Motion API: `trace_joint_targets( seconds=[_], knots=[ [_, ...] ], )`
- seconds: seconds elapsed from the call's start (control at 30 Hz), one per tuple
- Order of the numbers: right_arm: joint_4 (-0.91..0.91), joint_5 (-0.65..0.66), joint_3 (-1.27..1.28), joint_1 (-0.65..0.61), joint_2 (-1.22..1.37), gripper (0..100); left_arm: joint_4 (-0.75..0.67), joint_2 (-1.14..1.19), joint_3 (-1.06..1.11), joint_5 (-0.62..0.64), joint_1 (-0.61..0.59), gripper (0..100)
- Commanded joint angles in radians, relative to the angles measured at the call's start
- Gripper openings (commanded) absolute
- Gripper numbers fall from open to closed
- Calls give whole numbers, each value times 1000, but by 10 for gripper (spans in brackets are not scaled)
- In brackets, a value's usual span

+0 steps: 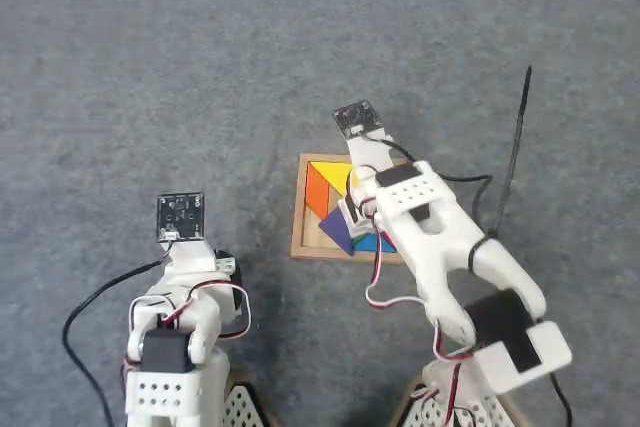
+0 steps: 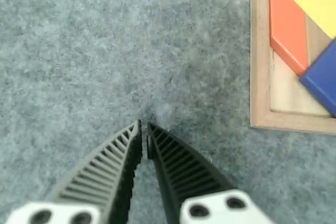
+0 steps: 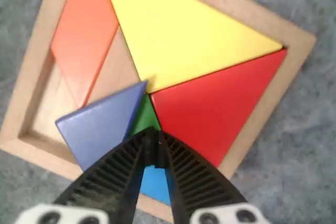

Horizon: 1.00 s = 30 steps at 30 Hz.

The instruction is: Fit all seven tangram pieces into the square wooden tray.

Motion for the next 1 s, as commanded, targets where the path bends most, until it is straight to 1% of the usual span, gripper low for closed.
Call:
trace_joint_targets(
  seconds=[0.0, 0.1, 0.33, 0.73, 0.9, 0.97],
  knots=[
    [-8, -9, -48, -36, 10, 20, 5, -20, -13, -14, -6, 14],
    [-18, 23, -54, -90, 10, 20, 5, -20, -13, -14, -6, 14],
    [-7, 31, -103, -170, 16, 20, 5, -20, -13, -14, -6, 14],
    [7, 32, -137, -171, -1, 20, 5, -20, -13, -14, -6, 14],
    [31, 32, -104, -173, -145, 20, 5, -20, -13, -14, -6, 14],
    [30, 58, -64, -180, -194, 20, 5, -20, -13, -14, -6, 14]
  ],
)
